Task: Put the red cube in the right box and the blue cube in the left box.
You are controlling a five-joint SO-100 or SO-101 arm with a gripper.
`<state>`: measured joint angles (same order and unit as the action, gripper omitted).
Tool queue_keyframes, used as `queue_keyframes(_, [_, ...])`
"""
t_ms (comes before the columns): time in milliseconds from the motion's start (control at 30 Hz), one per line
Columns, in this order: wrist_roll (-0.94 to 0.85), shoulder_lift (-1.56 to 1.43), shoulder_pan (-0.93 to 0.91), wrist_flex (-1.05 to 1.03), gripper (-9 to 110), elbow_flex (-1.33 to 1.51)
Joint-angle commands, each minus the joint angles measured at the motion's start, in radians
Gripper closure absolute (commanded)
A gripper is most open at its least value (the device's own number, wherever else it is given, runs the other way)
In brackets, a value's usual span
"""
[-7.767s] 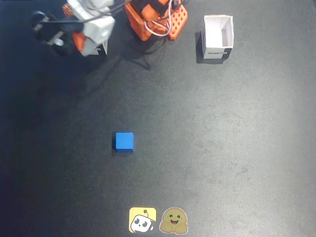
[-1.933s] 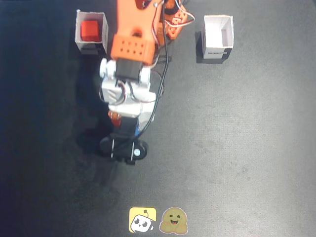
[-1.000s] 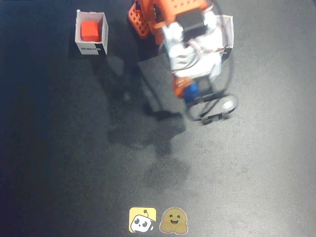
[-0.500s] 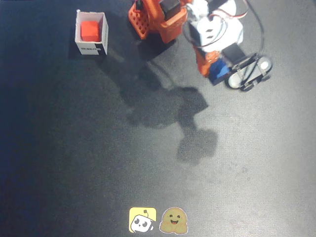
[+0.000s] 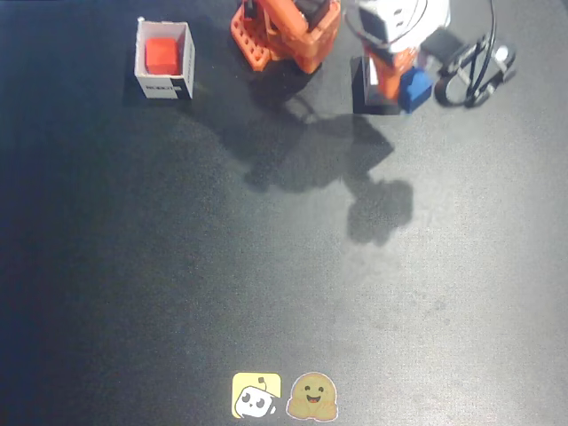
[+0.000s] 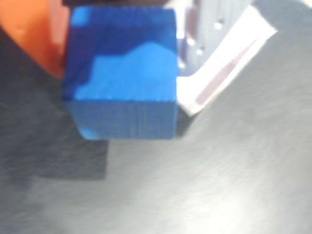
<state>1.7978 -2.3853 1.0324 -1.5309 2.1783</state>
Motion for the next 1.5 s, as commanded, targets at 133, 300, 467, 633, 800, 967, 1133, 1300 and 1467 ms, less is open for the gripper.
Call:
queue_keyframes(133, [0.103,-0.063,0.170,0.000,99,0.018])
queue_keyframes(300, [0.117,-0.078,0.225,-0.026,98,0.032])
queue_keyframes(467, [0.103,-0.196,0.239,-0.089,99,0.084])
queue_keyframes(633, [0.067,-0.272,0.245,-0.153,99,0.094])
queue_keyframes(800, [0.069,-0.319,0.255,-0.156,99,0.132])
queue_keyframes(967, [0.075,-0.314,0.253,-0.121,99,0.166])
queue_keyframes(1133, [0.049,-0.301,0.247,-0.055,99,0.204])
queue_keyframes(1300, [0.012,-0.242,0.249,-0.011,99,0.209])
queue_keyframes(1467, [0.002,-0.245,0.247,0.014,98,0.236])
